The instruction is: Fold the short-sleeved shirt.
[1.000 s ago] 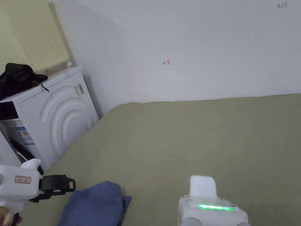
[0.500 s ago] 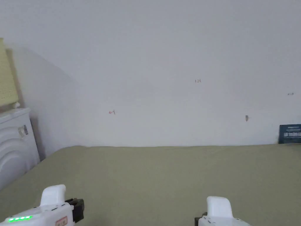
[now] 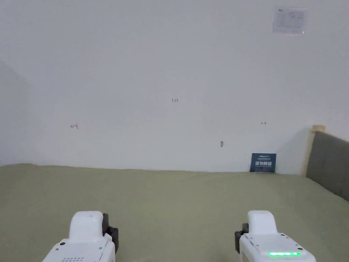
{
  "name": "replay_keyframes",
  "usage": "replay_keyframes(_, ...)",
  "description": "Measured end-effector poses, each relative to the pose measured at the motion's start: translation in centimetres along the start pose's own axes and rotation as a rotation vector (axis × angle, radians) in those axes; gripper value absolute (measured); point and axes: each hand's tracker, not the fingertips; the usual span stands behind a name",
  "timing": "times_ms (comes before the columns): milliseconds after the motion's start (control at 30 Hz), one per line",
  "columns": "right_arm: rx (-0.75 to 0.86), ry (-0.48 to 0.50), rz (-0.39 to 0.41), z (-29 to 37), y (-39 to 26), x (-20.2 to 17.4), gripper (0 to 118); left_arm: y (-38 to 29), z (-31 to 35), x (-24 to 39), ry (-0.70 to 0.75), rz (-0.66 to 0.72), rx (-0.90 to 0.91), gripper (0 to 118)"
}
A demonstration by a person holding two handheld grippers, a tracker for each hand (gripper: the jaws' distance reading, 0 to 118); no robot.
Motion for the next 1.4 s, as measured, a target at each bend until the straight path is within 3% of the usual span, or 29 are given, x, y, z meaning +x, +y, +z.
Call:
replay_keyframes(233,0.087,-0.019,-0.004,2.8,0.9,-0.5,0,1.5,0.9,1.2,-0.029,-0.046,-0.018,0)
replay_keyframes(300,0.153,-0.025,0.019,3.1,1.4,-0.3,8,2.1,1.2,1.4,-0.03,-0.049,-0.008,14)
replay_keyframes(333,0.165,-0.025,0.028,3.3,1.6,-0.3,27,2.5,1.2,1.2,-0.039,-0.045,-0.006,40)
replay_keyframes(400,0.17,-0.029,0.034,3.9,2.2,-0.2,84,3.0,1.2,0.8,-0.071,-0.012,0.002,103)
replay_keyframes(433,0.167,-0.027,0.032,4.0,2.4,-0.1,113,3.2,1.2,0.9,-0.064,-0.001,-0.007,118)
replay_keyframes(533,0.227,-0.016,-0.041,4.6,2.1,0.4,118,3.3,1.9,0.4,-0.039,0.023,0.059,118)
replay_keyframes(867,0.22,0.018,-0.066,4.2,1.3,0.3,118,3.5,1.6,0.1,0.018,0.01,0.038,118)
replay_keyframes(1033,0.225,0.01,-0.032,3.7,1.3,0.0,118,3.7,1.2,-0.1,0.035,0.008,0.037,118)
replay_keyframes(1400,0.215,0.014,-0.042,3.1,1.6,-0.4,118,3.0,0.3,0.0,0.033,-0.019,0.026,118)
